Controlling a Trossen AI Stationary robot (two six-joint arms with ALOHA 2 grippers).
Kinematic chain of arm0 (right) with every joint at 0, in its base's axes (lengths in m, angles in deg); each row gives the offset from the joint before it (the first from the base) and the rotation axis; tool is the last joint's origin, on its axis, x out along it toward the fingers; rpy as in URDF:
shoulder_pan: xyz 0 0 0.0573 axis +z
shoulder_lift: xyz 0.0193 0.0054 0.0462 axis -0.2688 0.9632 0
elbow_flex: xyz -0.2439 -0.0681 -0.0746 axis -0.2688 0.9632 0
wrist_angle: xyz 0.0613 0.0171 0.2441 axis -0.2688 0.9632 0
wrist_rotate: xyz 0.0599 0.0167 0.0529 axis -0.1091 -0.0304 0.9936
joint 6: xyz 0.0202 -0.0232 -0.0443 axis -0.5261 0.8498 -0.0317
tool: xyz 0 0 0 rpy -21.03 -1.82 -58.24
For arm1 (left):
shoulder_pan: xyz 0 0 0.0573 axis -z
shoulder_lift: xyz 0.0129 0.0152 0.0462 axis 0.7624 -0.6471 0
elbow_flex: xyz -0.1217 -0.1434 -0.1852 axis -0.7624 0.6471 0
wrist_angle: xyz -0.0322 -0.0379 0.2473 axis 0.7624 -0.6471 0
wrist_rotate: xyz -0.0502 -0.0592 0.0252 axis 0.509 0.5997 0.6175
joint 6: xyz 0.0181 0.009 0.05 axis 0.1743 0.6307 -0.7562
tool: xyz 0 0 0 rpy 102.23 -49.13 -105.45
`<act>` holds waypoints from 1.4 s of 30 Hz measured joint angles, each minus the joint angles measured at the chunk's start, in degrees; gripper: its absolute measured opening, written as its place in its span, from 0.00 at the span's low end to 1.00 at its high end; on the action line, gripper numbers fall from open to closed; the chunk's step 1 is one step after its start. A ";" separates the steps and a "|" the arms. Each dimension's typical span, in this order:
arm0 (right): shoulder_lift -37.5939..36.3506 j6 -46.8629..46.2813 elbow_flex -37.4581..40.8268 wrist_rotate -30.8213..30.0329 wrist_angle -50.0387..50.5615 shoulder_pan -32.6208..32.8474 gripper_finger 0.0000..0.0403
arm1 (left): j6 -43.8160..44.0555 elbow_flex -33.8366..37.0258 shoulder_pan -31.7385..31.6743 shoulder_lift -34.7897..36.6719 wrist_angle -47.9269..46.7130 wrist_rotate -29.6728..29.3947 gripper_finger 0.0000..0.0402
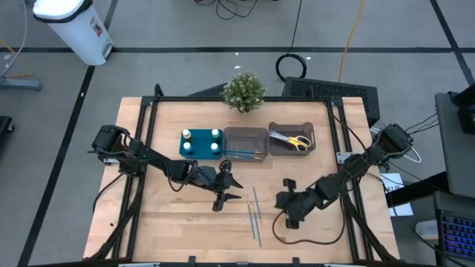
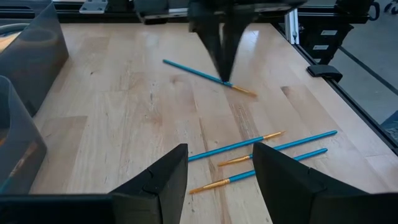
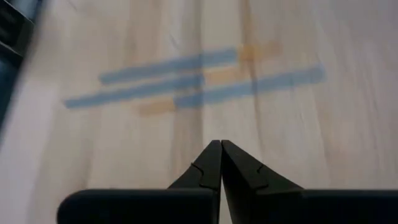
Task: Pick & Place Paint Supplies
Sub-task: Put the paint brush into the left black bin
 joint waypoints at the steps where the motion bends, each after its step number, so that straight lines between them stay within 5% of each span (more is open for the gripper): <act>1: 0.00 2.25 0.12 -0.11 -2.43 -0.33 0.00 | 0.00 0.00 0.00 0.00 0.00 -0.01 0.46; 6: 0.00 12.06 1.95 2.28 -18.12 -0.88 0.06 | 0.02 0.00 0.00 0.00 0.00 0.00 0.46; 12: -0.13 22.50 2.87 13.69 -31.97 1.43 0.29 | -0.05 0.00 0.00 0.00 0.00 0.00 0.46; 18: 0.07 26.32 2.89 5.26 -23.96 5.34 0.44 | -0.13 0.00 0.00 0.00 0.00 0.00 0.46; 21: 1.12 24.28 2.98 1.56 -18.19 6.87 0.44 | -0.13 0.00 0.00 0.00 0.00 0.00 0.46; 42: 9.44 19.83 2.85 4.57 -10.76 7.97 0.29 | -0.02 0.00 0.00 0.00 -0.07 0.00 0.46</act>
